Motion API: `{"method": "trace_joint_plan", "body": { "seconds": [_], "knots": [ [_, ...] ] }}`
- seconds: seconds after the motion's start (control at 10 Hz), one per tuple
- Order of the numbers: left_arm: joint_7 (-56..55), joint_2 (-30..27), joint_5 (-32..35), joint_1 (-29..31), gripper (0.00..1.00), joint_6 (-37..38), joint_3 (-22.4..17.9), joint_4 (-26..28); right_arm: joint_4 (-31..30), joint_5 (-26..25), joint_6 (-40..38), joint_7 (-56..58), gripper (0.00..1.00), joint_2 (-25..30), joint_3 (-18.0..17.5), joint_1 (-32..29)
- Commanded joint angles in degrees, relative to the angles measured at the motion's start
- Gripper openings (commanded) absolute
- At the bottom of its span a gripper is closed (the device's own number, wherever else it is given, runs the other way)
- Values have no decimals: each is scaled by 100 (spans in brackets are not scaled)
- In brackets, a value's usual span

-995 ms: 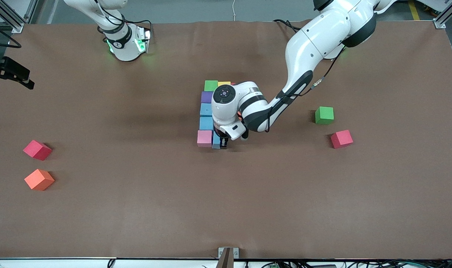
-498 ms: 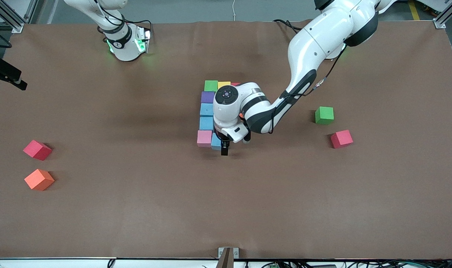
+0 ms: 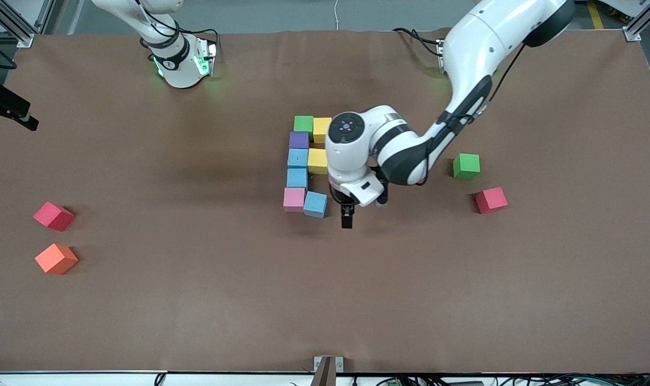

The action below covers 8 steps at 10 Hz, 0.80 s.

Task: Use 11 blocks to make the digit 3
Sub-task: 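Lower the blue cube beside pink and open the left gripper, then move the left gripper to the pink cube and grasp it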

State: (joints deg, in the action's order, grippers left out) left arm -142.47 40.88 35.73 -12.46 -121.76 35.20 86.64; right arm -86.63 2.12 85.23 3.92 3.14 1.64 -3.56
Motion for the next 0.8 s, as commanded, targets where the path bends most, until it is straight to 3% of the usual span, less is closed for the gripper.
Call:
{"method": "trace_joint_plan", "body": {
  "seconds": [0.0, 0.3, 0.7],
  "knots": [
    [621, -668, -136, 881, 100, -32, 424, 923, -21, 51, -24, 57, 100, 56, -24, -66],
    [1387, -1037, -119, 2191, 100, -23, 988, 1495, -21, 51, -41, 57, 100, 56, -24, -66],
    [2301, -1258, -101, 2888, 100, -23, 989, 1593, -21, 42, -50, 57, 100, 56, -24, -66]
  ]
}}
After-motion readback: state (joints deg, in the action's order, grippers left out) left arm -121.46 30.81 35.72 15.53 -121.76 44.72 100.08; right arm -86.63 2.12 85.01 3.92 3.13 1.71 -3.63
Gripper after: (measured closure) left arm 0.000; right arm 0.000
